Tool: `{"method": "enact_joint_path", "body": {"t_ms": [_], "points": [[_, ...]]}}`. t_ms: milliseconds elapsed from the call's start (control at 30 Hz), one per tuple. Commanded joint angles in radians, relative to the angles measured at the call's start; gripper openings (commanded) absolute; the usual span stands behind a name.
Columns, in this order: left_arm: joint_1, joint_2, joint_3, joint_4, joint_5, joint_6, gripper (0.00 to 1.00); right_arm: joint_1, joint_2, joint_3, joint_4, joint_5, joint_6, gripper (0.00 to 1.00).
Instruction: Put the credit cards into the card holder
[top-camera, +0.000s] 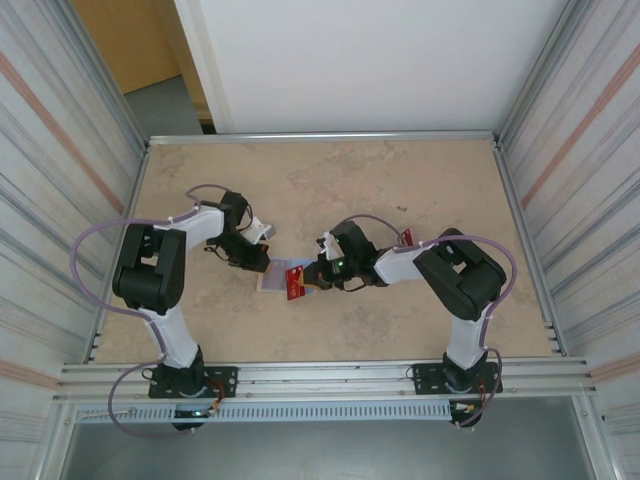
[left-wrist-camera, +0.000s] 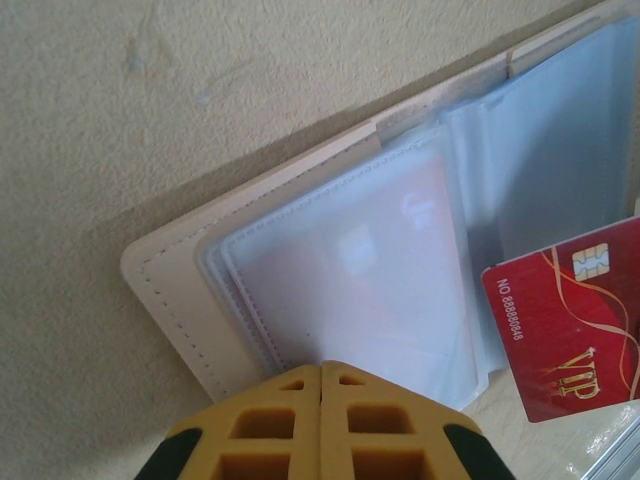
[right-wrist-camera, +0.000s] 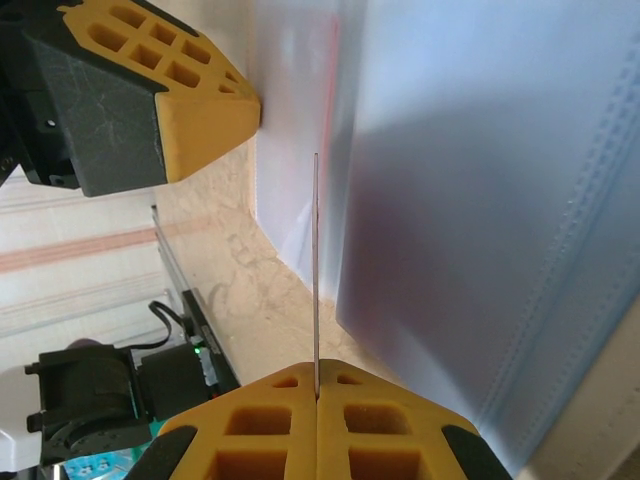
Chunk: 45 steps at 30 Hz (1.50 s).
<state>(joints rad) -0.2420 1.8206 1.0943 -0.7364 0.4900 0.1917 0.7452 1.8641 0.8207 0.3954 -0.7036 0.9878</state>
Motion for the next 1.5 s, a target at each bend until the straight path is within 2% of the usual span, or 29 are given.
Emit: {"method": "enact_joint_path", "body": {"t_ms": [0, 600, 1133, 1467], "points": [[-0.005, 0.019, 0.012, -0.024, -0.036, 0.034, 0.0, 0.013, 0.019, -0.006, 0.018, 0.0, 0.02, 0.0], [-0.005, 0.006, -0.013, -0.008, -0.051, 0.043, 0.0, 0.008, 0.089, 0.024, 0.064, -0.019, 0.042, 0.0], [-0.004, 0.018, -0.004, -0.01, -0.064, 0.04, 0.0, 0.018, -0.072, -0.017, -0.028, -0.006, 0.002, 0.0], [-0.005, 0.016, -0.007, -0.007, -0.067, 0.043, 0.0, 0.026, 0.021, -0.001, 0.046, -0.026, 0.041, 0.0]]}}
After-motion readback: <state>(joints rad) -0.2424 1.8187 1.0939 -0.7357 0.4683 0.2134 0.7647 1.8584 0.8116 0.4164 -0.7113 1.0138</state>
